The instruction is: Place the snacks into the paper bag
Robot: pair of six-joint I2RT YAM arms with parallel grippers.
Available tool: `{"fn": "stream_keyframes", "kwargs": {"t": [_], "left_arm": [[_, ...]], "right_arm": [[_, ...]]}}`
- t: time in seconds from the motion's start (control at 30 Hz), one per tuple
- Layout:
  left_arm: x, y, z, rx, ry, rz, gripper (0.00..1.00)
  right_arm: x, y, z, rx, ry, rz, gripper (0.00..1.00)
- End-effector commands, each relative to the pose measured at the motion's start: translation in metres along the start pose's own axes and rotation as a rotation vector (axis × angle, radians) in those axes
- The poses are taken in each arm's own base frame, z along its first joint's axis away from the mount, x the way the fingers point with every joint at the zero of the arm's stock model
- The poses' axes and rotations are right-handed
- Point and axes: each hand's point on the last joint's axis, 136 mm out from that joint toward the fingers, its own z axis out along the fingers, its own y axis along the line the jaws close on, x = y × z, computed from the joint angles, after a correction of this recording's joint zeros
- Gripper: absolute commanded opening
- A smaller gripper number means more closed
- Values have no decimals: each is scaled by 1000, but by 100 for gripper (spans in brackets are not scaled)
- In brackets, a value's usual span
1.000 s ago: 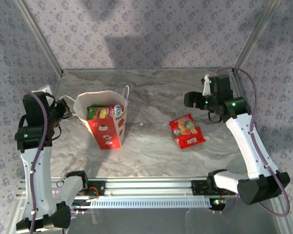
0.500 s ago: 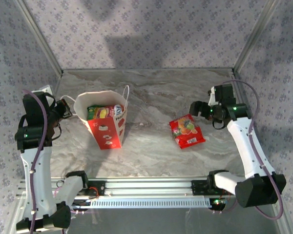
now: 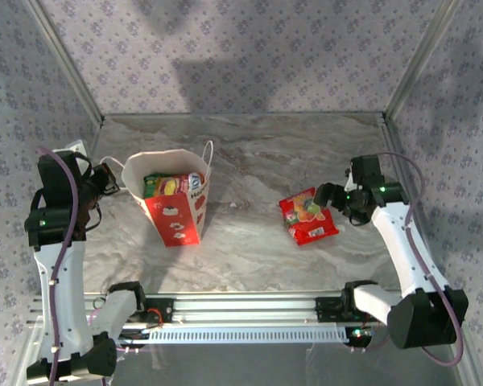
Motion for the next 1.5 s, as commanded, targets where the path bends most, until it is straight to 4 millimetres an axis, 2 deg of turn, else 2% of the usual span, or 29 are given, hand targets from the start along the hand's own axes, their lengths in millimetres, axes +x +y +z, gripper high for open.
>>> {"fn": "stream_keyframes", "kwargs": {"t": [0.0, 0.2, 0.33, 0.5, 0.67, 0.97, 1.2, 1.27, 1.37, 1.47], "left_arm": [[0, -1, 0, 13, -1, -10, 0], [3, 0, 4, 15, 6, -12, 0], [0, -2, 3, 20, 0, -10, 0], [-1, -3, 1, 24, -5, -14, 0], [0, -4, -2, 33, -12, -20, 1], [1, -6, 1, 44, 4, -29, 1], [-2, -6, -2, 38, 3, -29, 1], [0, -6, 0, 39, 8, -36, 1], [2, -7, 3, 48, 23, -44, 1], [3, -8, 3, 52, 26, -42, 1]], "right_arm": [[12, -4, -1, -18, 5, 103, 95], [42, -16, 19, -9, 76, 198, 94], [53, -14, 26, -39, 109, 227, 90], [68, -22, 29, -15, 148, 256, 88], [81, -23, 42, -37, 178, 313, 87], [77, -25, 45, -40, 143, 312, 86], [71, -17, 51, -87, 135, 316, 84], [64, -7, 46, -129, 121, 306, 80], [49, 13, 30, -186, 71, 253, 79], [30, 49, 6, -282, 7, 153, 82]]}}
